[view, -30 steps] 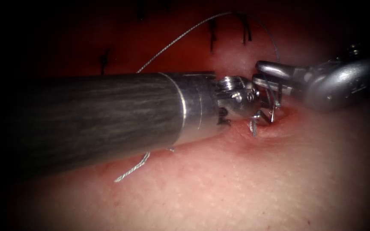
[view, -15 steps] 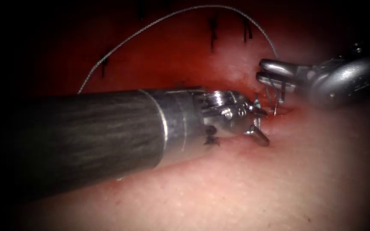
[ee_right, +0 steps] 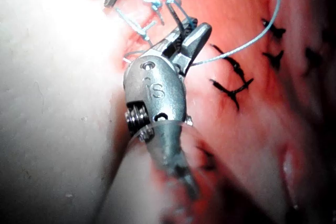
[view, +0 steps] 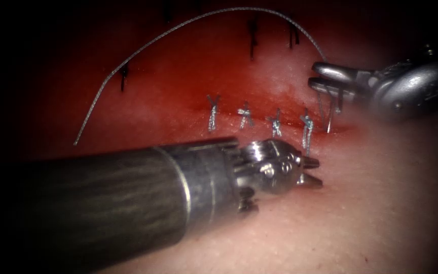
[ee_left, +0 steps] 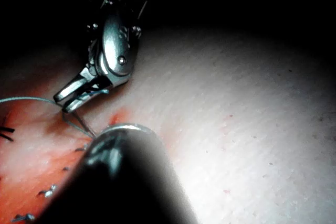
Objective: Wound Closure
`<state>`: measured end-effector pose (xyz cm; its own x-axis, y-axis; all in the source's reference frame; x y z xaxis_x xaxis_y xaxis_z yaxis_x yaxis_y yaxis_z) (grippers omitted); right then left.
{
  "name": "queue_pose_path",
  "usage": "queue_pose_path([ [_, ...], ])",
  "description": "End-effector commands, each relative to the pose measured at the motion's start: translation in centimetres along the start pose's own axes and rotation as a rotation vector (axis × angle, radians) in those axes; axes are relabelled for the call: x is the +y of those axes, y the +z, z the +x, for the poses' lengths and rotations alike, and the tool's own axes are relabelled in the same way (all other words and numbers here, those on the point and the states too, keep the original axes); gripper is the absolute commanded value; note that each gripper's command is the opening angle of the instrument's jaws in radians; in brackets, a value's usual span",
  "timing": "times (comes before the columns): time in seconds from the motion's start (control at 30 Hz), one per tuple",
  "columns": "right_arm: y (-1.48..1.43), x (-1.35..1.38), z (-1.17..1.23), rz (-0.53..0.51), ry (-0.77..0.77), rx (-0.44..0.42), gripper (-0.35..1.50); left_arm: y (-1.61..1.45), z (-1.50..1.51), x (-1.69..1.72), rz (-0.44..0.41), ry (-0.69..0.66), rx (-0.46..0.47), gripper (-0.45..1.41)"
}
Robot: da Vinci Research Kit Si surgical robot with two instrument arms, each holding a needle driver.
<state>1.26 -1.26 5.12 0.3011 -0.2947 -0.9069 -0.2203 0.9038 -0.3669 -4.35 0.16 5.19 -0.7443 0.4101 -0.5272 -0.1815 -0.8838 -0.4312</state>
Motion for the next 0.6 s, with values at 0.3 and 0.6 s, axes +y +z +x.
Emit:
queue_pose_path([
  [0.3,0.13,0.04,-0.1,0.029,0.091,-0.012,-0.35,0.23,0.08,-0.07,-0.014,0.005,0.013,0.32],
  [0.6,0.18,0.04,-0.13,0.092,0.169,-0.049,-0.35,0.29,-0.21,-0.04,-0.009,0.032,0.01,0.32],
])
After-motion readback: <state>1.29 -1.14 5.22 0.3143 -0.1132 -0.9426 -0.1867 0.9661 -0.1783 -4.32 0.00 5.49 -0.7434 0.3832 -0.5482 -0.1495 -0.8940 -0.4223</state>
